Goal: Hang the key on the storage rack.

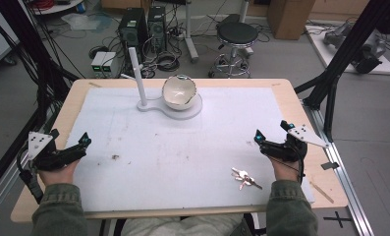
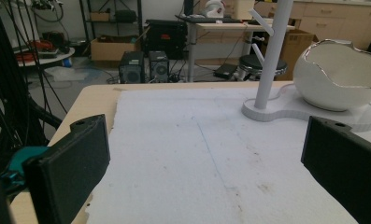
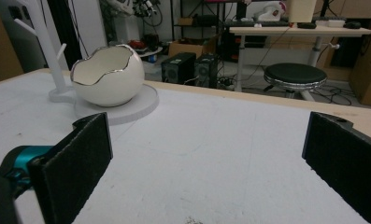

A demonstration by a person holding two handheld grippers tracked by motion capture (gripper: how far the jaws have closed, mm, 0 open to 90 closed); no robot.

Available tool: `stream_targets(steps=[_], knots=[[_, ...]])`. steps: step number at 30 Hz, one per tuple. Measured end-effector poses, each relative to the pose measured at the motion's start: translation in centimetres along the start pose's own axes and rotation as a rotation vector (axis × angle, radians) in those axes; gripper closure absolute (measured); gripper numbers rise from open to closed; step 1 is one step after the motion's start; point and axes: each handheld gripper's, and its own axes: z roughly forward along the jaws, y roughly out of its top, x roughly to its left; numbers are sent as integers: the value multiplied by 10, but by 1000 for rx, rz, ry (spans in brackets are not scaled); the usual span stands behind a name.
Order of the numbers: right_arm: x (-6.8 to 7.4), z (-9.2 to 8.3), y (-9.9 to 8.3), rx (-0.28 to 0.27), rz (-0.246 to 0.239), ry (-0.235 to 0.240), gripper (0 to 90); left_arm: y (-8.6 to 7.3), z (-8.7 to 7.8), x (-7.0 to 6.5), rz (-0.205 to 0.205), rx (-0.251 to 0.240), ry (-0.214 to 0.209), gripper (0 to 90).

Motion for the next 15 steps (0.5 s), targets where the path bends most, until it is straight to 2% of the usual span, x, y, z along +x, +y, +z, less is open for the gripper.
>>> stream_targets(steps=[15], knots=[[-1, 2, -1, 12, -1, 2, 5, -1, 3, 1, -11, 17, -14, 17]])
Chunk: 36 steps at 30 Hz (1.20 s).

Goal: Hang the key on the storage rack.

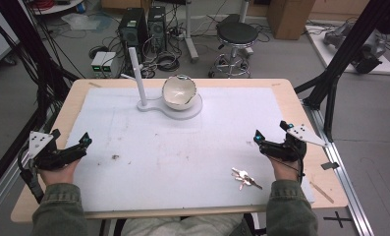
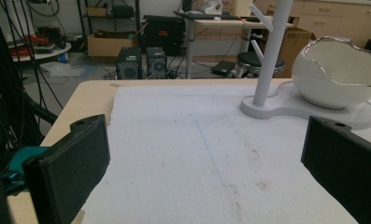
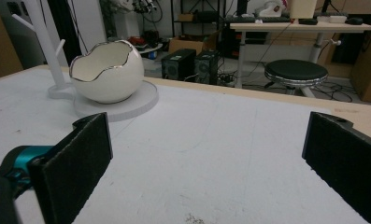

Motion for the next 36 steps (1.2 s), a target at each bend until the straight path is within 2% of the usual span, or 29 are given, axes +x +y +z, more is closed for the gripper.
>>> stream_targets(steps=[9, 19, 21, 26, 31, 32, 36], knots=[[0, 1, 0, 11, 4, 7, 6, 0, 2, 0, -4, 11, -10, 17], [2, 3, 0, 32, 3, 37, 6, -1, 3, 0, -3, 19, -20, 17], [4, 4, 0, 43, -1, 68, 6, -1, 3, 0, -10, 24, -24, 17], [7, 5, 1, 53, -27, 94, 7, -1, 4, 0, -14, 28, -27, 17], [12, 9, 1, 95, -41, 137, 12, -2, 4, 0, -12, 29, -28, 17], [15, 10, 0, 116, -56, 154, 12, -2, 4, 0, -13, 29, -29, 17], [19, 12, 0, 135, -64, 171, 12, -2, 4, 0, -12, 30, -30, 17]])
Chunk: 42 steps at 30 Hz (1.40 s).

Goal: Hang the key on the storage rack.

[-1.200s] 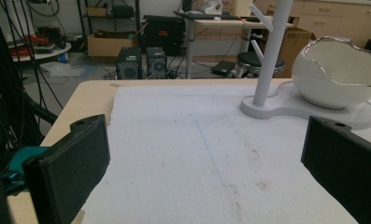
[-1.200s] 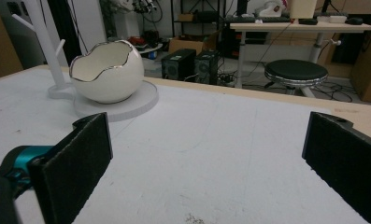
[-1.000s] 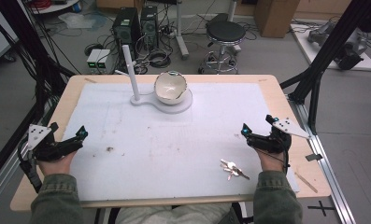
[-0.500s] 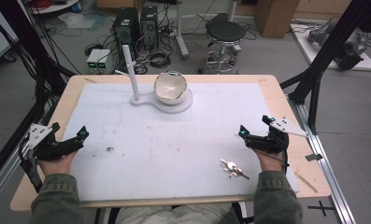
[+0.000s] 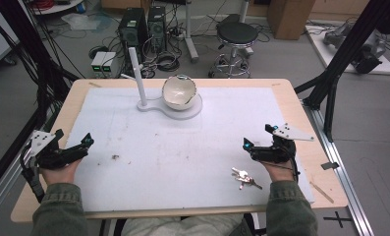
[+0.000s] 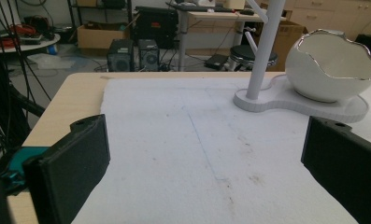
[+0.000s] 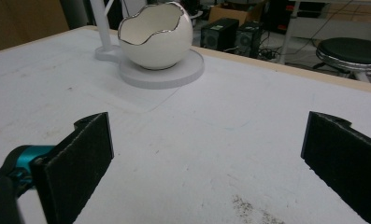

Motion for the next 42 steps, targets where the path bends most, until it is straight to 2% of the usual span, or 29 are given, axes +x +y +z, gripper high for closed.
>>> stream_targets(steps=[5, 11, 12, 14, 17, 21, 25, 27, 28, 33, 34, 35, 36, 39, 42], knots=[[1, 2, 0, 14, -7, 24, 12, 0, 0, 0, 0, 0, -1, 17], [3, 5, 0, 58, -12, 56, 12, 0, 0, 0, 4, 3, -2, 17], [5, 9, 0, 104, -11, 78, 12, 0, 0, 0, 4, 3, -1, 17], [5, 10, -1, 119, -14, 83, 12, 0, 0, 0, 5, 3, -1, 17], [8, 15, -1, 199, -23, 104, 13, 0, 1, 0, 5, 3, -1, 17], [12, 18, -1, 243, -48, 118, 13, 0, 1, 0, 6, 4, -2, 17], [13, 20, -1, 271, -51, 129, 13, 0, 1, 0, 9, 4, -2, 17], [14, 22, -2, 302, -52, 141, 12, 0, 1, 0, 9, 4, -2, 17], [15, 24, -3, 343, -63, 149, 12, 0, 1, 0, 10, 4, -2, 17], [18, 27, -4, 387, -87, 161, 13, 0, 2, -1, 7, 4, -4, 17], [20, 29, -4, 414, -87, 168, 14, 0, 2, -1, 8, 5, -4, 17], [20, 29, -4, 414, -87, 168, 14, -1, 2, -1, 8, 5, -5, 17], [21, 29, -4, 440, -91, 179, 43, 0, 2, -1, 9, 7, -5, 17], [23, 30, -4, 455, -104, 190, 43, -1, 2, -1, 12, 10, -6, 17], [27, 33, -5, 515, -124, 199, 44, -1, 2, 0, 6, 7, -3, 17]])
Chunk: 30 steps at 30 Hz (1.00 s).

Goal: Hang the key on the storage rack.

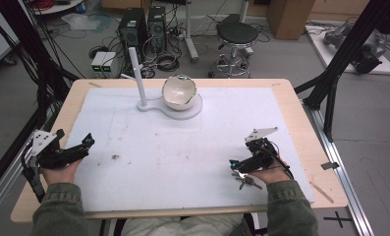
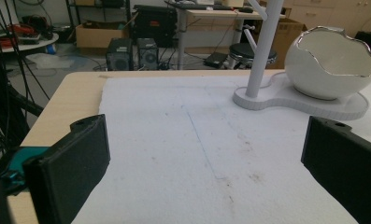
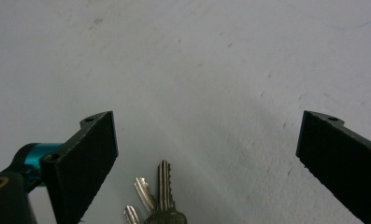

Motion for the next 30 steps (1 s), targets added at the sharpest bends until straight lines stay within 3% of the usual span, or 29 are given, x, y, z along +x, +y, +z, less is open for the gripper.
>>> stream_targets(steps=[17, 24, 30], knots=[[4, 13, -3, 240, -9, 31, 76, 0, 1, 1, -2, 7, -4, 17], [8, 10, 1, 299, -33, 66, 327, 0, 1, 2, -3, 11, -5, 17], [14, 11, 4, 321, -55, 82, 423, 0, 1, 2, -2, 12, -4, 17]])
